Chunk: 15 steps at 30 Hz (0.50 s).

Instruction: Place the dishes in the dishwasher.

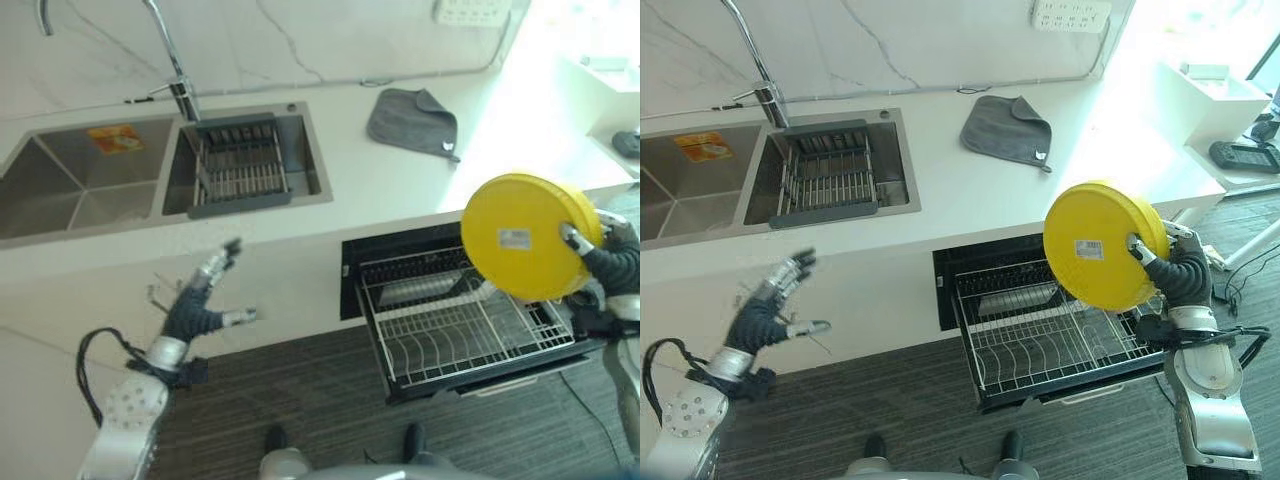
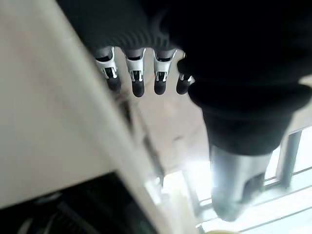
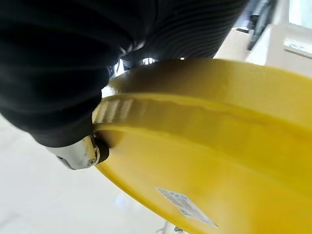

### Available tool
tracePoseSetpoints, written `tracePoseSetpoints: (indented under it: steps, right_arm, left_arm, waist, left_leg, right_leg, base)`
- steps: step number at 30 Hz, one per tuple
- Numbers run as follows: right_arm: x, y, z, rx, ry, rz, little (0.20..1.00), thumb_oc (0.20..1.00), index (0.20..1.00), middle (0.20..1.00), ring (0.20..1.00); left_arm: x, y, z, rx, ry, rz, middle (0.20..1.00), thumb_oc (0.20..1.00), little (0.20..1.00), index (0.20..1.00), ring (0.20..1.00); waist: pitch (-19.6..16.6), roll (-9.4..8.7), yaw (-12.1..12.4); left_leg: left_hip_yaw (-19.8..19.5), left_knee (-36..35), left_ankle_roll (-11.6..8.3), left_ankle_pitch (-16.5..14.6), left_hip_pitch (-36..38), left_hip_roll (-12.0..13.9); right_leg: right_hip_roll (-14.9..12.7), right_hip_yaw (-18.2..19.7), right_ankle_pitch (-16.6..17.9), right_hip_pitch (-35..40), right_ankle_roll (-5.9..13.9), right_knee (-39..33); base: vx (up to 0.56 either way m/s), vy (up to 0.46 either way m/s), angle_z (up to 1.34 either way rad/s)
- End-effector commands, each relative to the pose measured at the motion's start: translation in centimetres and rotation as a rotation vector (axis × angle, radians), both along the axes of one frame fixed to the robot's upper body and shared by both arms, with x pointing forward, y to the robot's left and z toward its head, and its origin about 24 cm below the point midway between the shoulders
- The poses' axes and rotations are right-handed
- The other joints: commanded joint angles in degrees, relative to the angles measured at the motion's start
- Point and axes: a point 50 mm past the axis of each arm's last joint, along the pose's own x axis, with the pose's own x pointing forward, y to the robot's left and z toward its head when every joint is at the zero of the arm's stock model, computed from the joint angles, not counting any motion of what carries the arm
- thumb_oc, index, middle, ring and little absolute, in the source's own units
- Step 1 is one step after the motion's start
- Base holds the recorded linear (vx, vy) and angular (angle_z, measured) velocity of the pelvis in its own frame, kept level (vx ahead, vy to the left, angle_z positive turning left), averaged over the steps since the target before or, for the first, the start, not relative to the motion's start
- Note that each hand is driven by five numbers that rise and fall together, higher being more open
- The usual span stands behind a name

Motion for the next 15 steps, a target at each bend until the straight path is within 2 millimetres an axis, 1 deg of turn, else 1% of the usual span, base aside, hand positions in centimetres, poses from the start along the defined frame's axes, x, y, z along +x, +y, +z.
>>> tracePoseSetpoints:
  steps: [1, 3, 5, 7, 8, 9, 10, 11, 13, 15]
  right_arm:
    - [0.3, 0.6, 4.8, -0.208, -0.249, 0.024, 0.200, 0.200, 0.200, 0.200, 0.200]
    - [0.6, 1.1, 5.0, -0.286, -0.261, 0.023, 0.200, 0.200, 0.200, 0.200, 0.200]
    - [1.0, 1.7, 5.3, -0.363, -0.281, 0.039, 0.200, 0.200, 0.200, 0.200, 0.200]
    - [1.2, 2.5, 5.5, -0.430, -0.294, 0.058, 0.200, 0.200, 0.200, 0.200, 0.200]
    - [1.3, 3.0, 5.3, -0.464, -0.290, 0.074, 0.200, 0.200, 0.200, 0.200, 0.200]
    - [1.4, 3.2, 5.1, -0.486, -0.294, 0.075, 0.200, 0.200, 0.200, 0.200, 0.200]
    - [1.4, 3.5, 4.9, -0.542, -0.301, 0.078, 0.200, 0.200, 0.200, 0.200, 0.200]
    - [1.2, 3.8, 5.1, -0.614, -0.323, 0.081, 0.200, 0.200, 0.200, 0.200, 0.200]
    - [1.3, 4.6, 4.9, -0.765, -0.360, 0.092, 0.200, 0.200, 0.200, 0.200, 0.200]
    - [1.8, 5.4, 4.4, -0.949, -0.441, 0.075, 0.200, 0.200, 0.200, 0.200, 0.200]
  left_arm:
    - [0.5, 0.7, -0.2, 0.068, -0.006, -0.018, 1.000, 1.000, 1.000, 1.000, 1.000]
    - [-0.1, 1.4, -2.3, 0.061, 0.083, 0.034, 1.000, 1.000, 1.000, 1.000, 1.000]
    - [-0.9, 1.6, -4.6, 0.132, 0.153, 0.063, 1.000, 1.000, 1.000, 1.000, 1.000]
    - [-1.7, 2.3, -6.4, 0.138, 0.215, 0.147, 1.000, 1.000, 1.000, 1.000, 1.000]
    - [-2.8, 3.3, -8.3, 0.128, 0.285, 0.232, 1.000, 1.000, 1.000, 1.000, 1.000]
    - [-3.4, 3.4, -9.3, 0.142, 0.315, 0.248, 1.000, 1.000, 1.000, 1.000, 1.000]
    - [-4.5, 3.6, -10.6, 0.176, 0.376, 0.265, 1.000, 1.000, 1.000, 1.000, 1.000]
    - [-5.5, 3.8, -11.5, 0.189, 0.425, 0.288, 1.000, 1.000, 1.000, 1.000, 1.000]
    - [-7.2, 4.1, -13.3, 0.197, 0.498, 0.335, 1.000, 1.000, 1.000, 1.000, 1.000]
    - [-7.0, 3.8, -13.4, 0.198, 0.484, 0.316, 1.000, 1.000, 1.000, 1.000, 1.000]
  waist:
    - [-1.38, -0.52, 0.22]
    - [-1.44, -0.45, 0.52]
    - [-1.47, -0.29, 0.77]
    - [-1.52, -0.01, 0.99]
    - [-1.65, 0.20, 1.17]
    - [-1.73, 0.21, 1.28]
    - [-1.85, 0.27, 1.38]
    - [-1.78, 0.40, 1.52]
    - [-1.72, 0.67, 2.04]
    - [-1.59, 0.83, 3.00]
  left_leg:
    - [1.49, 0.26, -0.60, -3.12, 1.64, 2.73]
    - [1.71, 0.26, -0.69, -3.05, 1.71, 2.81]
    - [2.00, 0.26, -0.76, -3.01, 1.77, 2.95]
    - [2.06, 0.26, -0.76, -2.89, 1.73, 2.96]
    - [1.98, 0.26, -0.74, -2.88, 1.65, 2.89]
    - [1.82, 0.26, -0.75, -2.89, 1.62, 2.87]
    - [1.62, 0.26, -0.78, -2.83, 1.55, 2.83]
    - [1.44, 0.26, -0.79, -2.75, 1.36, 2.79]
    - [1.00, 0.26, -0.78, -2.63, 0.95, 2.63]
    - [0.36, 0.26, -0.69, -2.64, 0.61, 2.43]
  right_leg:
    - [-2.43, -2.84, -5.71, 4.18, 3.42, 0.02]
    - [-2.45, -3.14, -5.68, 4.16, 3.52, 0.02]
    - [-2.47, -3.32, -5.73, 4.08, 3.59, 0.02]
    - [-2.42, -3.37, -5.74, 4.01, 3.61, 0.02]
    - [-2.39, -3.30, -5.97, 4.01, 3.51, 0.02]
    - [-2.37, -3.20, -6.03, 4.00, 3.47, 0.02]
    - [-2.30, -3.05, -6.10, 4.04, 3.44, 0.02]
    - [-2.22, -2.89, -6.15, 3.99, 3.39, 0.02]
    - [-2.13, -2.77, -6.33, 3.94, 3.38, 0.02]
    - [-2.10, -2.92, -6.45, 4.02, 3.48, 0.02]
  base:
    - [0.00, 0.000, 0.00]
    - [0.00, -0.002, -0.02]
    - [0.00, 0.000, -0.02]
    - [0.00, 0.000, 0.00]
    - [0.00, 0.000, 0.00]
    - [0.04, 0.021, 0.01]
    - [0.04, 0.010, 0.03]
    - [0.04, 0.012, 0.04]
    - [0.02, 0.029, 0.06]
    - [0.00, 0.010, 0.05]
